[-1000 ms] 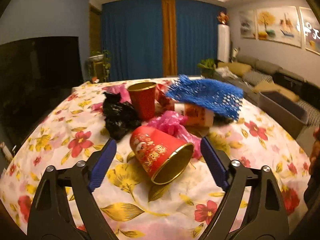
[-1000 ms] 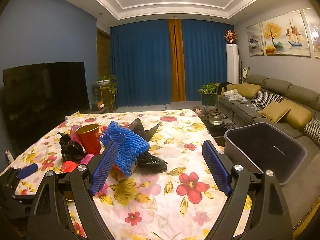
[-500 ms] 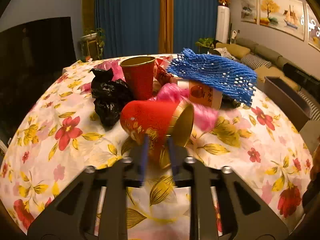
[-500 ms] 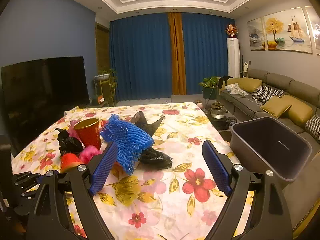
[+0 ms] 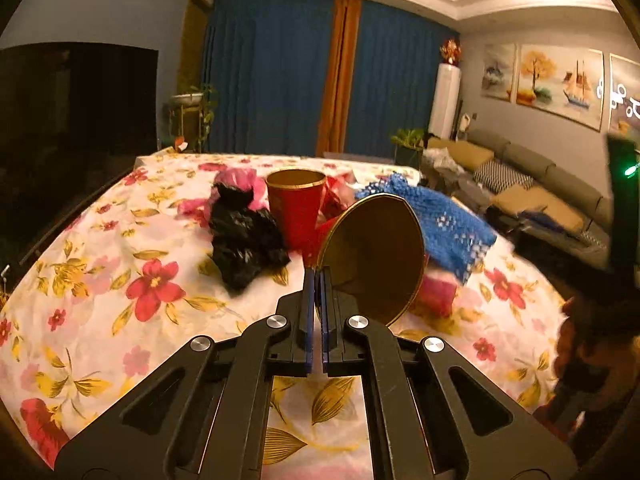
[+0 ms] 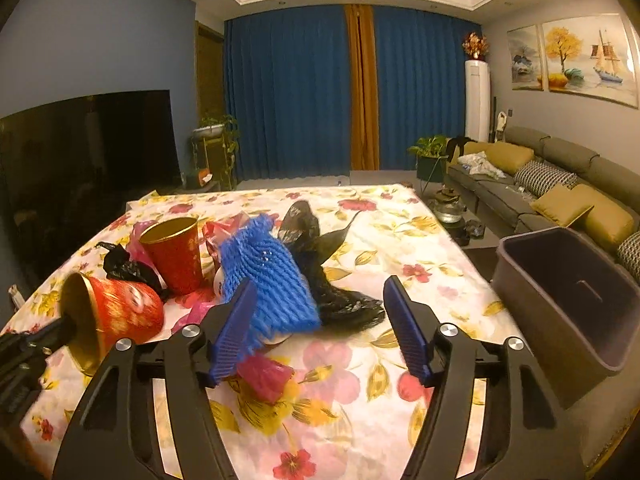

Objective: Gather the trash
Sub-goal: 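Grasp the blue mesh net with the right tool, then carry the red cup and blue mesh net over the grey bin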

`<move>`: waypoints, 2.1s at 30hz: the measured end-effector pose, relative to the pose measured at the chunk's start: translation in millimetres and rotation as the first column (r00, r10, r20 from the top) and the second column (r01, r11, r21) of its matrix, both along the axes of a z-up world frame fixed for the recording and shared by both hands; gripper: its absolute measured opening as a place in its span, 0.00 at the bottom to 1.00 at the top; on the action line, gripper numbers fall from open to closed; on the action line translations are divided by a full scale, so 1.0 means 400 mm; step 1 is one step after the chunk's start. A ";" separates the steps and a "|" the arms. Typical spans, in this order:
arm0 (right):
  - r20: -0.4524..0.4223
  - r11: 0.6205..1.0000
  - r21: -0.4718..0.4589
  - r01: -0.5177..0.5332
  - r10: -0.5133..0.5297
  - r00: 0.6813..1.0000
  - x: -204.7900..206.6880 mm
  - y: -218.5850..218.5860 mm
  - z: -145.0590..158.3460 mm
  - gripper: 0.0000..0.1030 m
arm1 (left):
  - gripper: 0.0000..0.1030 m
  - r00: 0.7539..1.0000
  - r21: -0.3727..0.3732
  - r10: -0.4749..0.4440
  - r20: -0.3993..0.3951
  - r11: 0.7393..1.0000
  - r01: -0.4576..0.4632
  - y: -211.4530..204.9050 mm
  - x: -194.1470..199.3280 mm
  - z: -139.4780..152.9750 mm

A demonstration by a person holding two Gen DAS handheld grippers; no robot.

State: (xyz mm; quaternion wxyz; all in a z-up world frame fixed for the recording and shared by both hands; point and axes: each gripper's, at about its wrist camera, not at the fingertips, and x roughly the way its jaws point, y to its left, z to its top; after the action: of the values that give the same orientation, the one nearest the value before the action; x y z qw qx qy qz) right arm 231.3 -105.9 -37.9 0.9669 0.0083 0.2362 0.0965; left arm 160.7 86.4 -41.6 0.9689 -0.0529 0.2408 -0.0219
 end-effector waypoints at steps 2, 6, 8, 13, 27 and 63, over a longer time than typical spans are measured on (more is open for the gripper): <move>-0.012 1.000 0.000 -0.013 0.013 1.000 0.015 0.010 -0.009 0.57 | 0.02 1.000 -0.009 0.004 0.015 1.000 -0.004 0.003 -0.008 0.009; -0.044 0.999 0.000 -0.042 0.042 0.998 0.042 0.028 -0.025 0.48 | 0.02 0.999 -0.030 0.014 0.042 0.999 -0.013 0.008 -0.016 0.027; -0.065 0.998 0.009 -0.063 0.064 0.996 0.055 0.034 -0.035 0.44 | 0.02 0.999 -0.034 0.014 0.047 0.999 -0.013 0.009 -0.016 0.033; -0.108 0.994 0.001 -0.108 0.108 0.988 0.070 0.053 -0.063 0.18 | 0.02 0.998 -0.043 0.020 0.052 0.999 -0.018 0.006 -0.015 0.037; 0.068 0.989 0.081 -0.127 0.122 0.990 -0.074 -0.012 0.069 0.12 | 0.02 0.995 -0.041 0.027 0.092 0.999 -0.023 -0.026 -0.047 0.075; 0.228 0.973 0.055 0.225 -0.232 0.946 -0.238 -0.419 0.176 0.12 | 0.02 0.943 -0.003 -0.274 0.188 0.960 0.280 -0.468 0.059 0.177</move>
State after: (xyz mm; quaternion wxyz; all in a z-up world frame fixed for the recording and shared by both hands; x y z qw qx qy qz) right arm 136.0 -273.4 32.6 0.9923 0.0379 0.1173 -0.0126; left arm 184.4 -100.8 29.3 0.9735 -0.0306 0.1541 -0.1662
